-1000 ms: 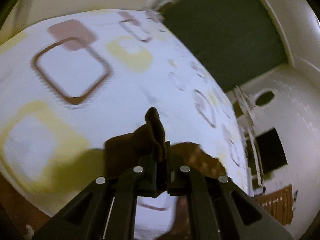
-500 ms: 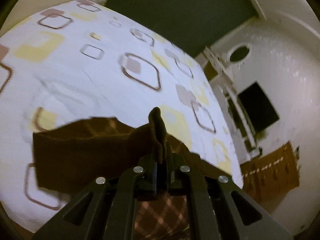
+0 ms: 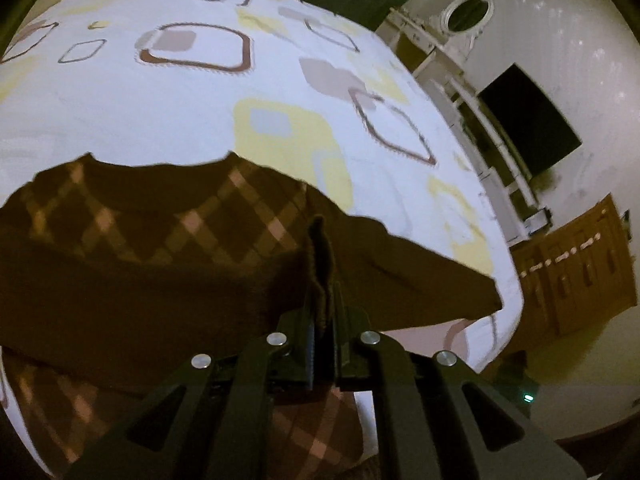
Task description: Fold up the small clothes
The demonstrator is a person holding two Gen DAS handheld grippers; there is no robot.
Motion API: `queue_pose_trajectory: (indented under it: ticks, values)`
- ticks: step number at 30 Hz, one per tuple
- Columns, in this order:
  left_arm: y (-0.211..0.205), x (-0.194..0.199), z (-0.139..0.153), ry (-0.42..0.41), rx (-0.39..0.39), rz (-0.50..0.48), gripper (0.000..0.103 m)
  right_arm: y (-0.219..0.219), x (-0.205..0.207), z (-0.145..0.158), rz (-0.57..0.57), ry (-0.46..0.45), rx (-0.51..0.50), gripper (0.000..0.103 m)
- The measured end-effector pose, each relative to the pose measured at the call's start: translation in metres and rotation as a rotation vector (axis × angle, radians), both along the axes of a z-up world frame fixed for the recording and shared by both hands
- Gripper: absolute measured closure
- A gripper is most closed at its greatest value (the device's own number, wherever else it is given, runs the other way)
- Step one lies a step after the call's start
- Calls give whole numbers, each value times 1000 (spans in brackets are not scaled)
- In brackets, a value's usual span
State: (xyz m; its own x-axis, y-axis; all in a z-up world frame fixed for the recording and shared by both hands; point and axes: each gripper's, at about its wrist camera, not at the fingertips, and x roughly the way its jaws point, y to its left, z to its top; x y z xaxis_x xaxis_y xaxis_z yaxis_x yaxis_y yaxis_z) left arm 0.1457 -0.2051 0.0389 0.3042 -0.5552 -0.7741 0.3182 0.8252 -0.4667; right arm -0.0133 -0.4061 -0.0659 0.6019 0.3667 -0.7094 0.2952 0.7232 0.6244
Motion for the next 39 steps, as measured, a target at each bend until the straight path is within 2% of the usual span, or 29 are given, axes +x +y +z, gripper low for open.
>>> queue_pose_trajectory:
  ticks: [8, 14, 15, 17, 19, 21, 25, 26, 28, 31, 35, 39]
  values:
    - [-40, 9, -47, 74, 55, 0, 97, -3, -2, -5, -5, 10, 8, 31]
    - [-49, 10, -63, 92, 72, 3, 97, -5, -3, -9, -7, 13, 12, 31]
    - [-50, 10, -65, 94, 70, -5, 94, -5, -4, -9, -8, 13, 12, 31]
    - [-52, 8, -67, 77, 84, -9, 80, -5, -4, -9, -8, 13, 12, 31]
    - [-53, 6, -64, 49, 80, -3, 54, -5, -4, -8, -9, 12, 12, 31]
    - [-51, 3, -60, 24, 57, -9, 49, -5, -4, -8, -9, 13, 10, 31]
    - [-39, -6, -45, -20, 62, -29, 48, -5, -4, -4, -6, 5, 12, 31]
    - [-26, -11, -37, -47, 58, -35, 46, -6, -4, -1, -4, -3, 16, 32]
    - [0, -20, -30, -86, 60, -18, 34, -6, -2, 8, 4, -28, 28, 31]
    - [58, -31, -27, -128, 77, 43, 34, -3, 3, 17, 29, -59, 59, 31]
    - [147, -44, -34, -195, 200, 169, 34, 5, 23, 21, 63, -76, 130, 32]
    - [213, -48, -50, -154, 200, 281, 34, 17, 46, 15, 77, -69, 181, 33]
